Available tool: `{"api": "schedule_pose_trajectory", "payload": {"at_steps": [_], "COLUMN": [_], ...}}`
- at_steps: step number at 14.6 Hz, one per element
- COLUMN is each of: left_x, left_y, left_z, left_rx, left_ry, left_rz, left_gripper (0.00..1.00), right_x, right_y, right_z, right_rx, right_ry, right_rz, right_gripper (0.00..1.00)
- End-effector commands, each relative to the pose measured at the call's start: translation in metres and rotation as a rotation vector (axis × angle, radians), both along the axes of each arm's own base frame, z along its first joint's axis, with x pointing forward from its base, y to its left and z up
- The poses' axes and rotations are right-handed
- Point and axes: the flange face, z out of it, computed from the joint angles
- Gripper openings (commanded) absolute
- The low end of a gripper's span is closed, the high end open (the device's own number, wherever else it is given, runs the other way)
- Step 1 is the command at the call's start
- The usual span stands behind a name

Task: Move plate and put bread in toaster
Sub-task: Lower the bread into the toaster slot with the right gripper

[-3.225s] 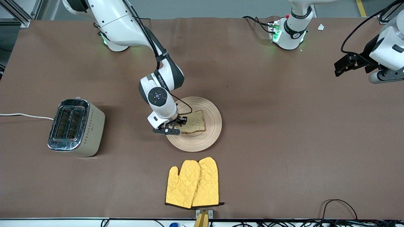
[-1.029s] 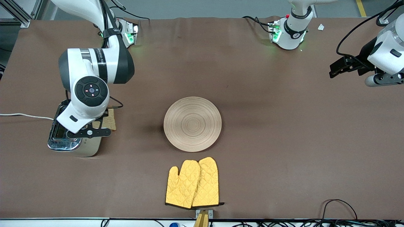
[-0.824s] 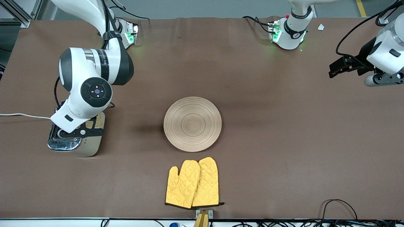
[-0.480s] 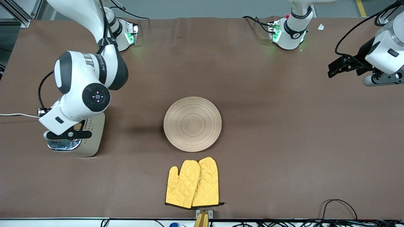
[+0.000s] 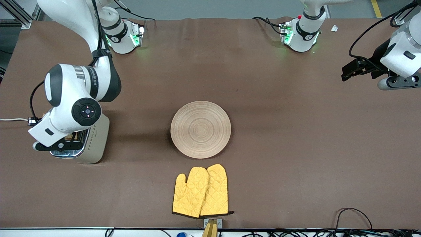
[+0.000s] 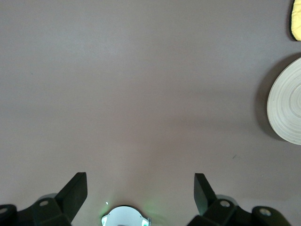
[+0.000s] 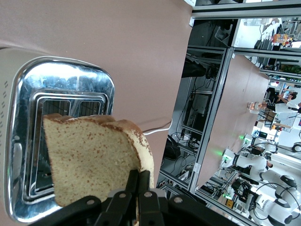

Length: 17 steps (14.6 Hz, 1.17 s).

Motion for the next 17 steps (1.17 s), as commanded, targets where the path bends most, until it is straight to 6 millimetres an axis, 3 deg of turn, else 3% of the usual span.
{"api": "schedule_pose_trajectory", "payload": {"at_steps": [1,5,11,12,13,15,16,17], "left_x": [-0.001,-0.001,-0.001,-0.001,-0.002,-0.002,-0.002,-0.003], "left_y": [-0.003,-0.003,-0.002,-0.002,-0.002,-0.002,-0.002,-0.003], "left_z": [0.003,0.003,0.003,0.003,0.004,0.004,0.004,0.004], "left_rx": [-0.013,-0.013,-0.013,-0.013,-0.013,-0.012,-0.012,-0.012], "left_ry": [-0.005,-0.005,-0.004,-0.002,-0.002,-0.001,-0.002,-0.001], "left_rz": [0.008,0.008,0.008,0.008,0.008,0.008,0.008,0.007], "left_gripper": [1.00,1.00,1.00,1.00,1.00,1.00,1.00,1.00], "right_x": [-0.005,-0.004,-0.004,-0.004,-0.004,-0.004,-0.005,-0.007], "right_y": [-0.012,-0.016,-0.005,-0.005,-0.007,-0.010,-0.008,-0.010], "right_z": [-0.015,-0.029,-0.048,-0.049,-0.050,-0.049,-0.045,-0.034], "right_rx": [-0.016,-0.006,0.086,0.101,0.125,0.144,0.177,0.245], "right_ry": [-0.042,-0.073,-0.187,-0.189,-0.188,-0.185,-0.186,-0.192], "right_rz": [-0.026,-0.057,-0.191,-0.203,-0.221,-0.241,-0.249,-0.273], "right_gripper": [0.01,0.01,0.03,0.07,0.23,0.83,1.00,1.00]}}
